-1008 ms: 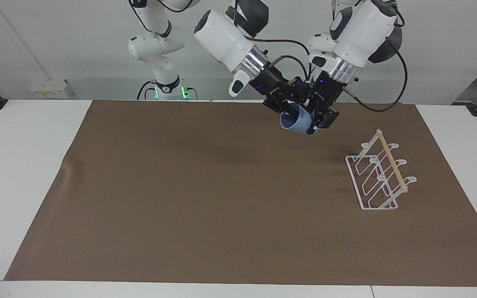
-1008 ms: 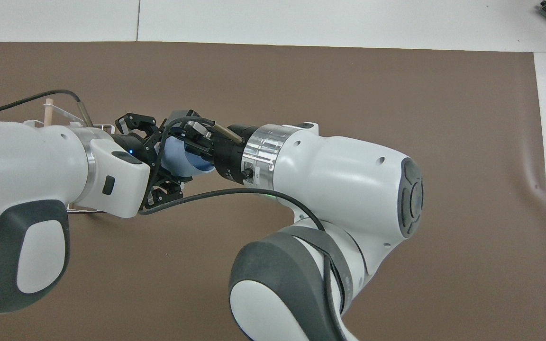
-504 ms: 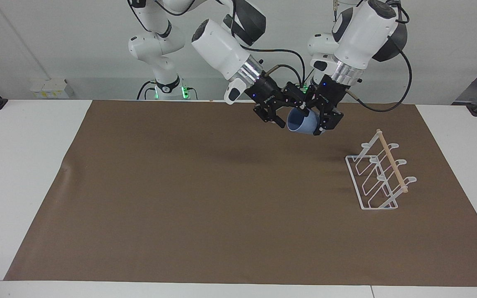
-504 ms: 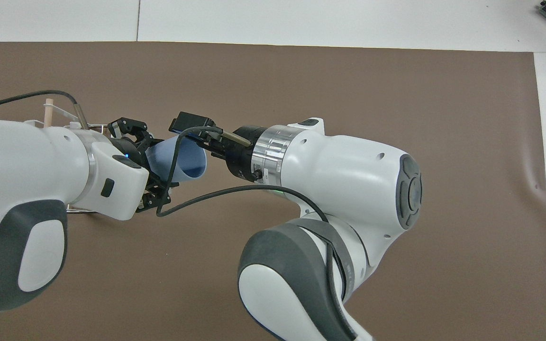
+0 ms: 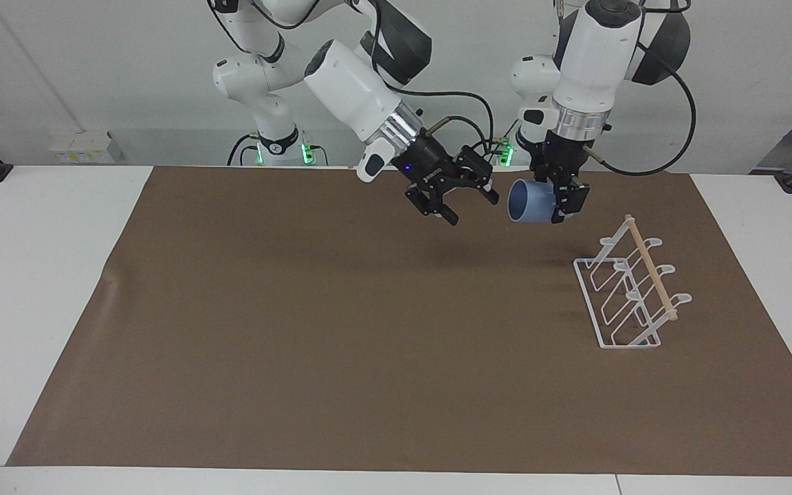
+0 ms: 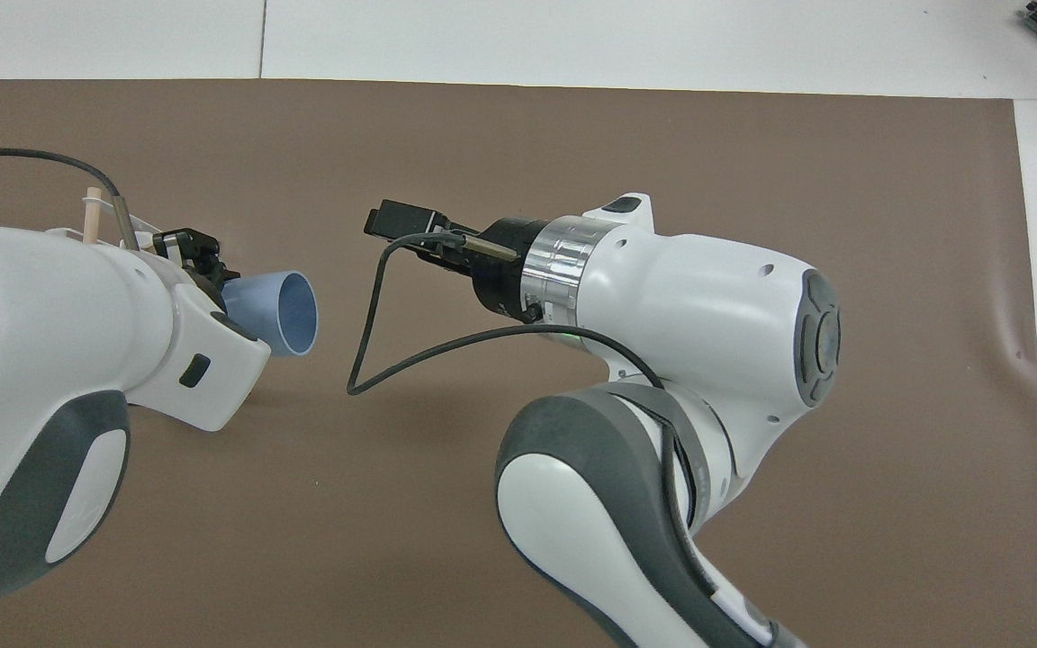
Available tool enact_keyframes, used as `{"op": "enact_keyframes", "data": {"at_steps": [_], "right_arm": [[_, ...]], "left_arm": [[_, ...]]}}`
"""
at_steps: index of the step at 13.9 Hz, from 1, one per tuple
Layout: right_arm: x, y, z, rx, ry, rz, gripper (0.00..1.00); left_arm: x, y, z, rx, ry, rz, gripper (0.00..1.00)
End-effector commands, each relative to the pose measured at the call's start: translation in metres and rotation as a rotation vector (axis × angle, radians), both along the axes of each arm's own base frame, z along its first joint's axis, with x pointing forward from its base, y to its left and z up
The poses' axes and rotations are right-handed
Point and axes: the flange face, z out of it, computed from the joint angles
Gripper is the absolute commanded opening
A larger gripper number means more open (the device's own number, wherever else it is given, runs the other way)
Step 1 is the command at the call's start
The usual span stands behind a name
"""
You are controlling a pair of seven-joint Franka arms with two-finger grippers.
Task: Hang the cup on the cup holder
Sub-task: 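Open the right gripper and withdraw it while the left gripper holds the cup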
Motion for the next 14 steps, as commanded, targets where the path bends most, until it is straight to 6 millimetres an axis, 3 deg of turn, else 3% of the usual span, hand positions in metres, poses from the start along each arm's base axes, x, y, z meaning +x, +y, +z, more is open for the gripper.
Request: {"op": "enact_keyframes", "data": {"at_steps": [1, 4, 7, 10, 14], "right_arm": [[0.006, -0.026, -0.004, -0.137, -0.092, 0.115, 1.0], [0.007, -0.032, -0.008, -0.302, -0.173, 0.247, 1.0], [0.012, -0.043, -0.004, -0.507, -0.267, 0.363, 1.0], [0.02, -0.07, 0.025, -0.641, -0.231, 0.429, 1.0], [0.018, -0.113, 0.063, -0.829, -0.148, 0.471, 1.0]], "left_arm": [[0.012, 0.014, 0.003, 0.114, -0.048, -0.005, 0.0], [0.024, 0.026, 0.0, 0.318, -0.107, -0.052, 0.0], [0.037, 0.039, -0.02, 0.482, -0.094, -0.075, 0.0], [0.052, 0.049, -0.027, 0.615, -0.096, -0.085, 0.0], [0.061, 0.065, -0.013, 0.805, -0.135, -0.085, 0.0]]}}
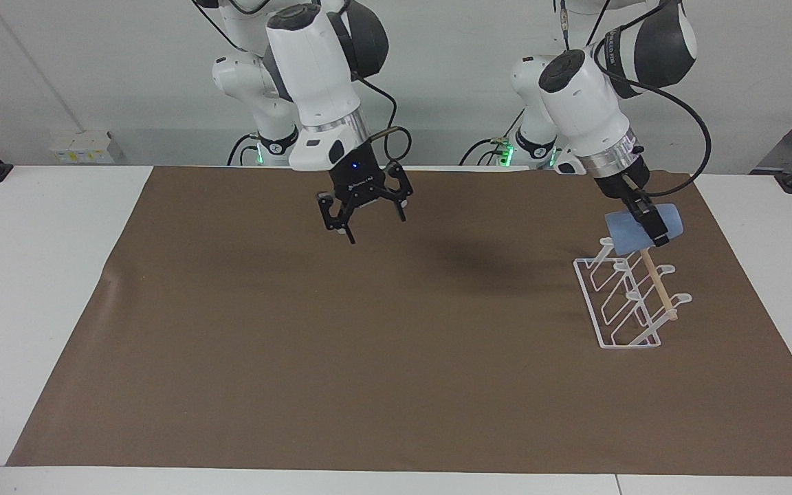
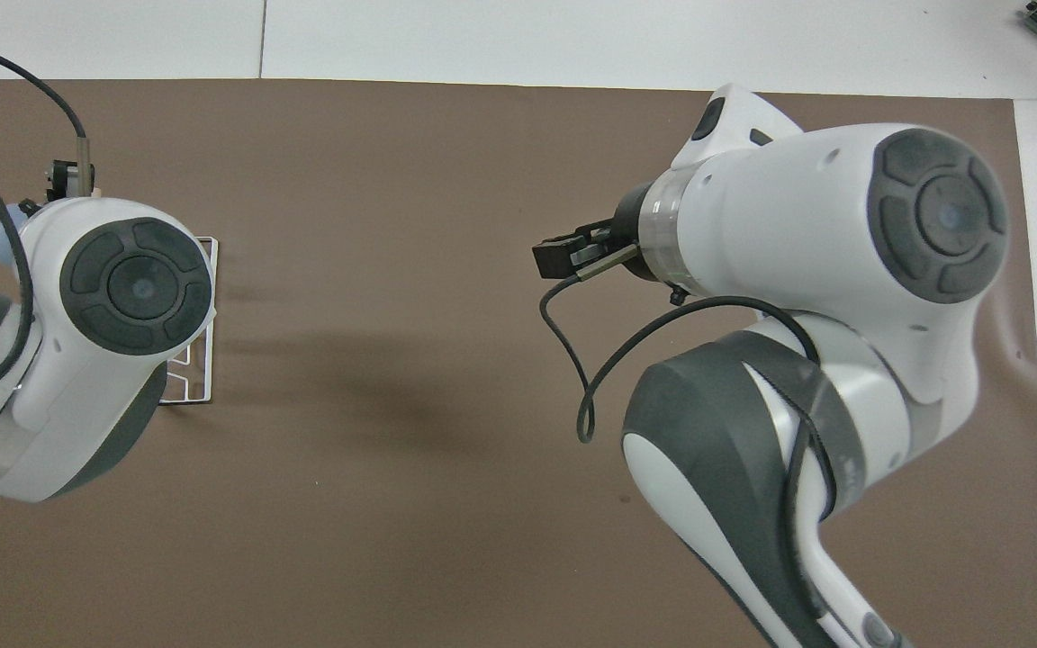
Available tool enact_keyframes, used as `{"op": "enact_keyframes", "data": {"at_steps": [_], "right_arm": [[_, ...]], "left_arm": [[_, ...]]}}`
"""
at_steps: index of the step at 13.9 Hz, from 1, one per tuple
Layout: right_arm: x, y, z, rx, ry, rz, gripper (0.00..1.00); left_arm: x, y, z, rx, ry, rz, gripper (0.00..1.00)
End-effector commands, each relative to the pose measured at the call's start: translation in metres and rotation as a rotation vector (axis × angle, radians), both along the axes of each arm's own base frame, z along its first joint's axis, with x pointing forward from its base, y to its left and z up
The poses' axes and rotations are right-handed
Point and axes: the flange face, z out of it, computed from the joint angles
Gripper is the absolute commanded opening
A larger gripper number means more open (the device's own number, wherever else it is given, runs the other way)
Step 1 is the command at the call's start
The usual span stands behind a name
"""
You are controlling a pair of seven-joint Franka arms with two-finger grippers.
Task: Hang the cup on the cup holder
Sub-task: 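Move the cup with the left gripper above the rack while the right gripper retracts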
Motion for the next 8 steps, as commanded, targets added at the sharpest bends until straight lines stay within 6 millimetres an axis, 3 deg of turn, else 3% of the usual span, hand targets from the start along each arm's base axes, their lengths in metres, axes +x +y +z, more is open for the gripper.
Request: {"op": "enact_keyframes", "data": {"at_steps": [1, 3, 8], "right_arm": [[-0.002, -0.031, 0.023, -0.099, 0.013, -0.014, 1.0], [0.001, -0.073, 0.029, -0.113, 0.057, -0.09, 1.0], [0.007, -0.17, 0.025, -0.136, 0.148, -0.248, 1.0]], "left_arm": [[0.013, 0.014, 0.002, 0.113, -0.02, 0.01, 0.0], [0.022, 0.027, 0.0, 0.163, -0.039, 0.003, 0.0], [0.04, 0.006, -0.027, 0.293, -0.048, -0.113, 0.0]]}}
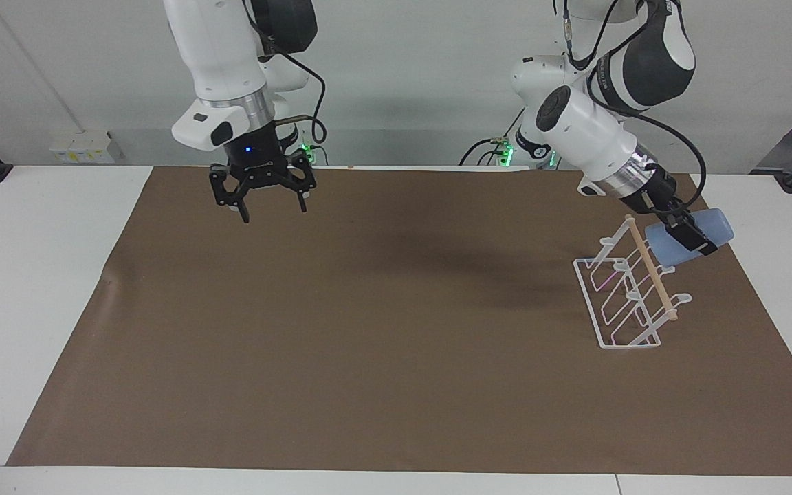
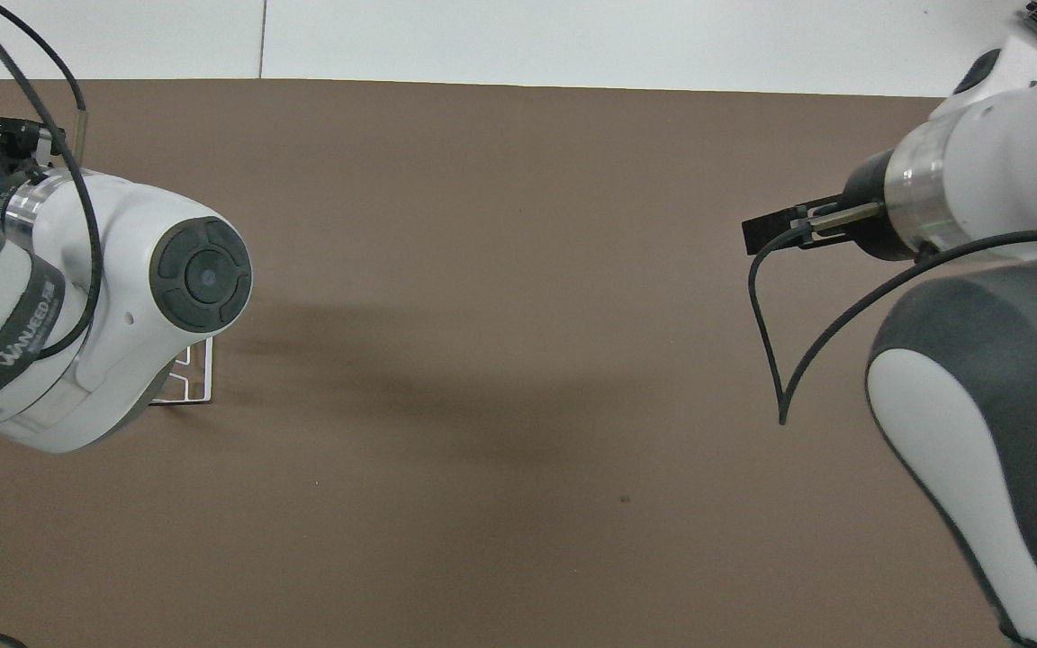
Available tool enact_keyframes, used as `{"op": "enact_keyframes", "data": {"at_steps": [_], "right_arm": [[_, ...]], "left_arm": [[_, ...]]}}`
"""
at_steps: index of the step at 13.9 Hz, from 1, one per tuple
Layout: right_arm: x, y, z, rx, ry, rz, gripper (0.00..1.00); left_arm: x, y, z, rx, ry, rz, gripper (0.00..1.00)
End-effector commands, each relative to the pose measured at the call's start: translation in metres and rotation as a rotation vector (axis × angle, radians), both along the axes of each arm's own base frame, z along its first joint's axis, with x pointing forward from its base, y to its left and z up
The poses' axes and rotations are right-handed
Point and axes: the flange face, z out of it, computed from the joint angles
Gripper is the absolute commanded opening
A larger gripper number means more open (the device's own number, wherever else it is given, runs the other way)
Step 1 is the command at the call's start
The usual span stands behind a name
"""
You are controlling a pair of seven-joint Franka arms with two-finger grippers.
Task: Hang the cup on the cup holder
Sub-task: 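Move the cup with the left gripper above the rack while the right gripper retracts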
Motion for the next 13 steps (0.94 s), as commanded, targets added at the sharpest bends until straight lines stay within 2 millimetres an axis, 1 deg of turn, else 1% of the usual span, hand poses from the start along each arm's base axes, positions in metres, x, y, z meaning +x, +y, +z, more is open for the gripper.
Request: {"op": "enact_keyframes", "data": {"at_steps": [1, 2, 3, 4, 5, 6, 8, 9, 10, 11, 13], "right_arm": [[-0.002, -0.037, -0.008, -0.024, 0.032, -0.059, 1.0], [-0.004, -0.047, -0.011, -0.027, 0.035, -0.076, 1.0], [-0.005, -0.059, -0.019, -0.028, 0.043, -0.094, 1.0], [-0.005, -0.07, -0.025, -0.03, 0.047, -0.108, 1.0], [-0.005, -0.081, -0.025, -0.029, 0.049, -0.125, 1.0], [-0.006, -0.084, -0.026, -0.03, 0.054, -0.129, 1.0], [-0.008, -0.091, -0.032, -0.034, 0.083, -0.143, 1.0], [-0.009, -0.103, -0.035, -0.038, 0.097, -0.162, 1.0], [-0.01, -0.103, -0.038, -0.042, 0.112, -0.164, 1.0], [-0.011, -0.11, -0.037, -0.045, 0.123, -0.174, 1.0], [-0.013, -0.113, -0.033, -0.044, 0.143, -0.155, 1.0]], "left_arm": [[0.013, -0.012, -0.009, 0.03, -0.018, -0.064, 0.0], [0.014, -0.013, -0.016, 0.027, -0.013, -0.09, 0.0], [0.015, -0.012, -0.03, 0.019, -0.003, -0.099, 0.0], [0.018, -0.017, -0.043, 0.019, 0.001, -0.105, 0.0], [0.021, -0.019, -0.048, 0.042, -0.016, -0.114, 0.0], [0.025, -0.02, -0.062, 0.057, -0.01, -0.125, 0.0], [0.032, -0.022, -0.072, 0.051, -0.014, -0.189, 0.0], [0.034, -0.018, -0.077, 0.038, -0.01, -0.205, 0.0], [0.037, -0.011, -0.085, 0.042, -0.001, -0.211, 0.0], [0.038, -0.013, -0.087, 0.056, -0.001, -0.227, 0.0], [0.036, -0.019, -0.088, 0.062, 0.002, -0.238, 0.0]]}}
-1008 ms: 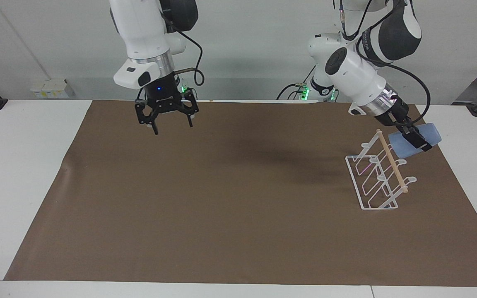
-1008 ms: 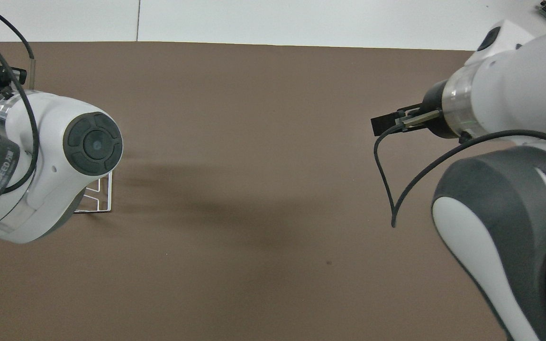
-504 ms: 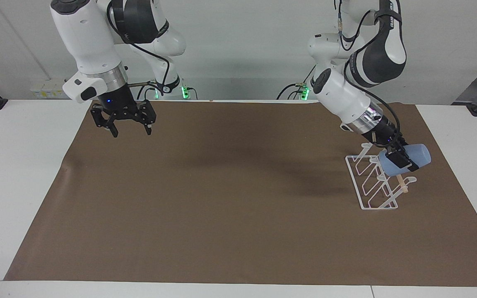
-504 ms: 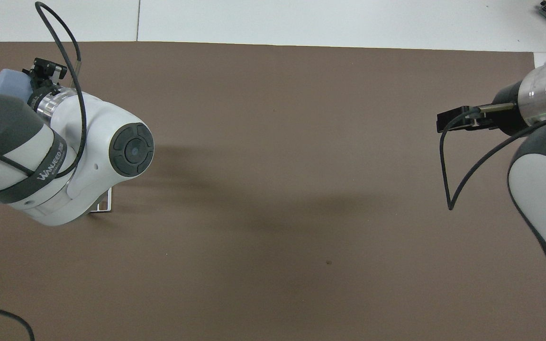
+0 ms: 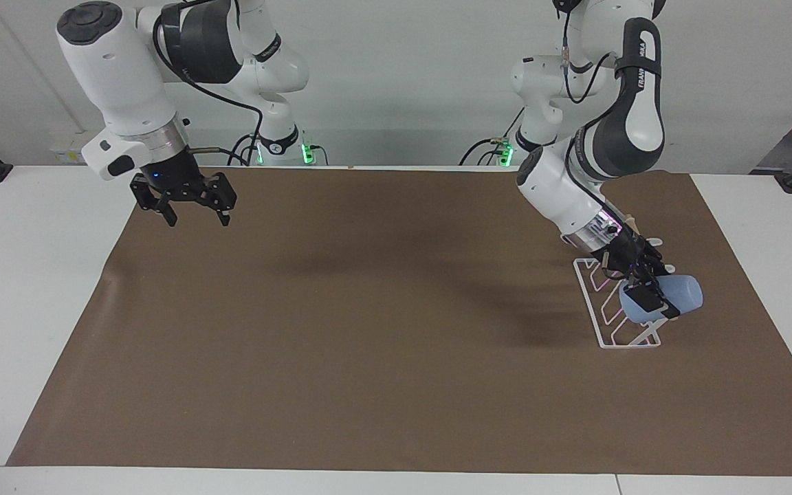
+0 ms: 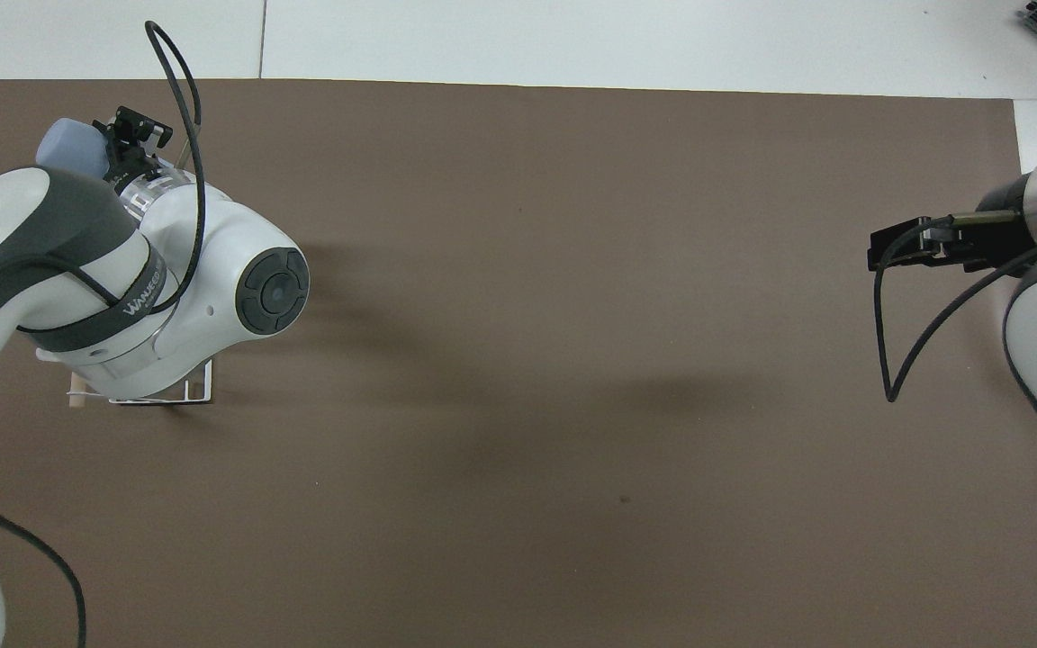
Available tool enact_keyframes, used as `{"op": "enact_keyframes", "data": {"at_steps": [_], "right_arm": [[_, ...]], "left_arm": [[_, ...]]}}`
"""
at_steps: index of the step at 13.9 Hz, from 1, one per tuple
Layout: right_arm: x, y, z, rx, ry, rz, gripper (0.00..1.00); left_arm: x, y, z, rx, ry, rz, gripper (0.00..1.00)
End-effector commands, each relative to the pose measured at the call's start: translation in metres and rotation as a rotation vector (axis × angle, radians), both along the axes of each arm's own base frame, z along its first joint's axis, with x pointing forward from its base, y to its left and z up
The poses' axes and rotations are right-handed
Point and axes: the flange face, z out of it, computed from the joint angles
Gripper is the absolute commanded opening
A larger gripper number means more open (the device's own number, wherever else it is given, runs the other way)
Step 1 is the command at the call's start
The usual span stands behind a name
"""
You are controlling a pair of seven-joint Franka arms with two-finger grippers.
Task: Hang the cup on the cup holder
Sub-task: 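Move the cup with the left gripper above the rack while the right gripper retracts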
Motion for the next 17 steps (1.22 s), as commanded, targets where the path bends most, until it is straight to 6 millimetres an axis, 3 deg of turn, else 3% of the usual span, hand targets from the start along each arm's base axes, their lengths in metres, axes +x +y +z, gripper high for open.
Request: {"op": "enact_keyframes", "data": {"at_steps": [1, 5, 10, 17], "right_arm": [[-0.011, -0.006, 0.011, -0.001, 0.028, 0.028, 1.0], [-0.014, -0.01, 0.016, -0.002, 0.063, 0.033, 1.0], [-0.018, -0.023, 0.01, 0.003, 0.09, 0.027, 1.0], [-0.021, -0.026, 0.011, 0.004, 0.09, 0.018, 1.0]], "left_arm": [[-0.003, -0.006, 0.0, 0.016, -0.018, -0.035, 0.0], [-0.002, -0.01, 0.006, 0.058, -0.035, -0.052, 0.0], [-0.011, -0.012, -0.005, 0.093, -0.023, -0.088, 0.0], [-0.014, 0.004, -0.006, 0.086, -0.07, 0.024, 0.0]]}}
